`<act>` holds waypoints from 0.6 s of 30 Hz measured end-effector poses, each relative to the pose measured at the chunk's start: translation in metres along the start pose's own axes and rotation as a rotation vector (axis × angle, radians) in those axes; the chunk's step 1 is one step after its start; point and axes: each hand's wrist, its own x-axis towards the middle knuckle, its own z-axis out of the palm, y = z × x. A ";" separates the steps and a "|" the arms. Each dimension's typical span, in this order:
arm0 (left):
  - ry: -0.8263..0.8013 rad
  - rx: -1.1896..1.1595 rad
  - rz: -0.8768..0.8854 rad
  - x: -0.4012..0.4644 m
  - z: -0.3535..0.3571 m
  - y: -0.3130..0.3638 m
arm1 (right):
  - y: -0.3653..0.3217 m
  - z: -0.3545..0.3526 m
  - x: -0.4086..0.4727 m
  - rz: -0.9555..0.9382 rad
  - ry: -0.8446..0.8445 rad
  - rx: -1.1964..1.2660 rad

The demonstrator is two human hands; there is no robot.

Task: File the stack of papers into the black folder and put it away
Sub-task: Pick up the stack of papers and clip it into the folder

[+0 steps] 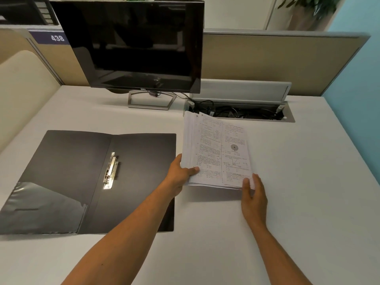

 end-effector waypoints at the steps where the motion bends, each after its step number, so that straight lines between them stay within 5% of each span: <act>1: -0.009 -0.009 0.011 -0.003 -0.005 0.001 | -0.004 0.000 -0.001 0.034 0.057 0.050; 4: -0.034 -0.038 0.026 -0.013 -0.027 0.005 | -0.013 0.003 0.003 0.250 0.123 0.281; 8: -0.056 -0.024 0.048 -0.030 -0.061 0.009 | -0.030 0.009 0.009 0.528 -0.175 0.677; 13: -0.074 0.020 0.038 -0.053 -0.107 0.009 | -0.050 0.037 -0.001 0.472 -0.545 0.784; 18: -0.060 0.022 0.008 -0.068 -0.149 0.004 | -0.066 0.068 -0.018 0.379 -0.587 0.582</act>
